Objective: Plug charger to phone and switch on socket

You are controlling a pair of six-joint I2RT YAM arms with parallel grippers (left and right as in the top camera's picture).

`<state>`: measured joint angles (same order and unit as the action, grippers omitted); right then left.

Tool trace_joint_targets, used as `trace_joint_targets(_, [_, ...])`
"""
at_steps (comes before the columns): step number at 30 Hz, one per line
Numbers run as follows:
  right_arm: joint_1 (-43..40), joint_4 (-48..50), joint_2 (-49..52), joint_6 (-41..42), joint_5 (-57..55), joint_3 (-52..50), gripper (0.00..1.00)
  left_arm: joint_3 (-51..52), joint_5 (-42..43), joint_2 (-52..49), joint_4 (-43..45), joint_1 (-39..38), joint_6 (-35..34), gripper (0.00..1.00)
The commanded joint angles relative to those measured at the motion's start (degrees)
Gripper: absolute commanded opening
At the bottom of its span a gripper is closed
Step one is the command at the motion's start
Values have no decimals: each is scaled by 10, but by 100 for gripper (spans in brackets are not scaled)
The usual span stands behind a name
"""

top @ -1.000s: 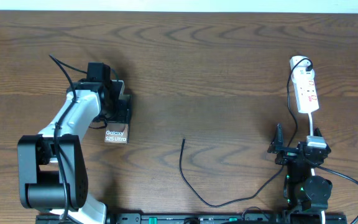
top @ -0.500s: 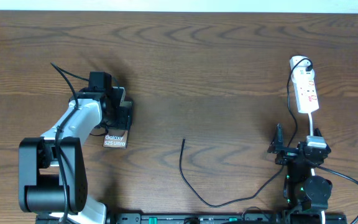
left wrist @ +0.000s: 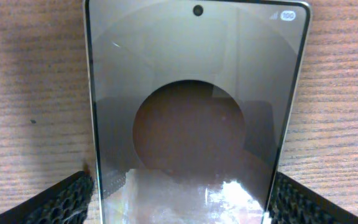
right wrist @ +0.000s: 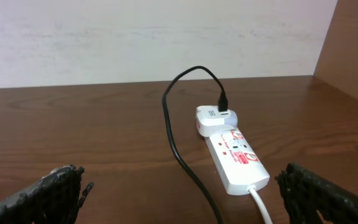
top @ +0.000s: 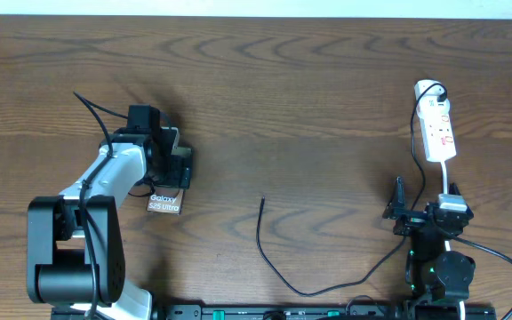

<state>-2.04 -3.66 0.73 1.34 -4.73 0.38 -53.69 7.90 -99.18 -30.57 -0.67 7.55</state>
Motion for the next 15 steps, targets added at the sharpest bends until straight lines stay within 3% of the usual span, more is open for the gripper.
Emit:
trace_joint_targets(1, [6, -2, -2, 7, -5, -1, 99, 7, 0, 2, -3, 0, 3, 93])
trace_joint_targets(15, [6, -2, -2, 7, -5, -1, 99, 17, 7, 2, -4, 0, 3, 99])
